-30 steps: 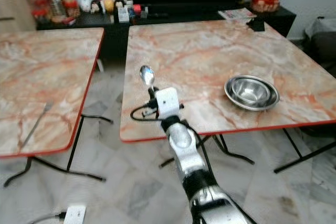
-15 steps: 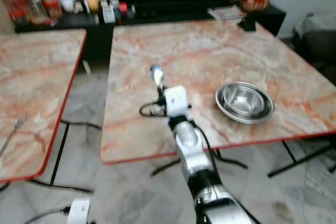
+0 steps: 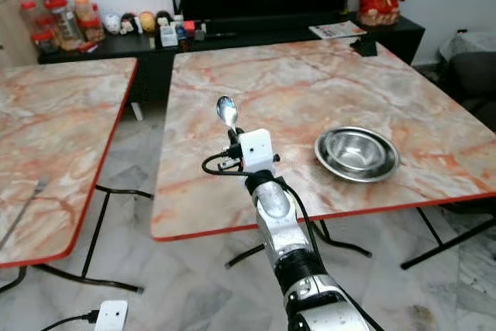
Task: Setting the table
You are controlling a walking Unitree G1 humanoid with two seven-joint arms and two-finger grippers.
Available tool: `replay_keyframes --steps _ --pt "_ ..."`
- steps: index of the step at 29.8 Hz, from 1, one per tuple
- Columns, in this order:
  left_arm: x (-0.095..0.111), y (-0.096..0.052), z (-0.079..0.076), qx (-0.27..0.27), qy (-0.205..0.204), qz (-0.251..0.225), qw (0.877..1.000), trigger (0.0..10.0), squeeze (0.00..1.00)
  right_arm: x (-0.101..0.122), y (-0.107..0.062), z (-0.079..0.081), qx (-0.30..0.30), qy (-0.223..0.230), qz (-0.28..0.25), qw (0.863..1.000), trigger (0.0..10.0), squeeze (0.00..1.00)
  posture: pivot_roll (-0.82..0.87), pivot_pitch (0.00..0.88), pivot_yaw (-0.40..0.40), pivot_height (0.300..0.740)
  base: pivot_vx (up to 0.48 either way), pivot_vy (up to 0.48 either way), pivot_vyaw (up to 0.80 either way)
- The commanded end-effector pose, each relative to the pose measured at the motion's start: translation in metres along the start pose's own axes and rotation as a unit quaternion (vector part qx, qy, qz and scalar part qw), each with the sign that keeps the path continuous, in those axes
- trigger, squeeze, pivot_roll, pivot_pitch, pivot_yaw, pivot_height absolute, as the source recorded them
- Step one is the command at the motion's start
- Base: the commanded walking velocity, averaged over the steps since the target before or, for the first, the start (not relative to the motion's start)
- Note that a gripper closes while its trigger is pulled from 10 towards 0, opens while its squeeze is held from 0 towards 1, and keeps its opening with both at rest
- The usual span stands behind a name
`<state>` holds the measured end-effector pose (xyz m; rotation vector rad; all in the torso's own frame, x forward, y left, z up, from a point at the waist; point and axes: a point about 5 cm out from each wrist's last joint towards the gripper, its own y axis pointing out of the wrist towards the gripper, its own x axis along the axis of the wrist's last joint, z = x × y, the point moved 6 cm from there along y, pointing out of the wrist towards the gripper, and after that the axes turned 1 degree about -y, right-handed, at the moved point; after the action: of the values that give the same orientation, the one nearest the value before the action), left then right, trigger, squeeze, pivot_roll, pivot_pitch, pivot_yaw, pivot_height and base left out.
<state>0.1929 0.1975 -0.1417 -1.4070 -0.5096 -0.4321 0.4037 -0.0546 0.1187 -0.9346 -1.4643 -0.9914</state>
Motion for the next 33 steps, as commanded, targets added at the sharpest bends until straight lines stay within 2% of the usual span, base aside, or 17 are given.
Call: replay_keyframes --steps 1,11,17,25,33 --pt "-0.001 0.000 0.004 0.007 -0.002 0.001 1.000 10.0 0.00 0.006 0.003 0.000 -0.002 0.003 -0.008 1.000 10.0 0.00 -0.03 0.000 0.021 0.740 0.259 -0.360 0.00" --pt "-0.001 0.000 0.003 0.005 -0.002 0.001 1.000 10.0 0.00 0.009 0.002 0.004 0.009 -0.012 -0.018 1.000 10.0 0.00 -0.04 0.000 0.020 0.740 0.259 -0.359 0.08" --pt "-0.001 0.000 0.003 0.005 -0.004 0.001 1.000 10.0 0.00 0.011 0.003 0.004 0.008 0.003 -0.021 1.000 10.0 0.00 -0.03 0.000 0.019 0.740 0.257 -0.358 0.07" --pt "0.000 0.000 0.002 0.003 -0.015 -0.003 1.000 10.0 0.00 0.038 0.007 0.010 0.020 0.007 -0.067 0.998 10.0 0.00 -0.04 0.000 0.018 0.740 0.031 -0.044 0.00" --pt "0.001 0.000 0.000 0.001 -0.008 -0.004 1.000 10.0 0.00 0.048 0.006 0.008 0.024 -0.001 -0.080 0.996 10.0 0.00 -0.04 0.000 0.019 0.740 0.000 -0.158 0.00"
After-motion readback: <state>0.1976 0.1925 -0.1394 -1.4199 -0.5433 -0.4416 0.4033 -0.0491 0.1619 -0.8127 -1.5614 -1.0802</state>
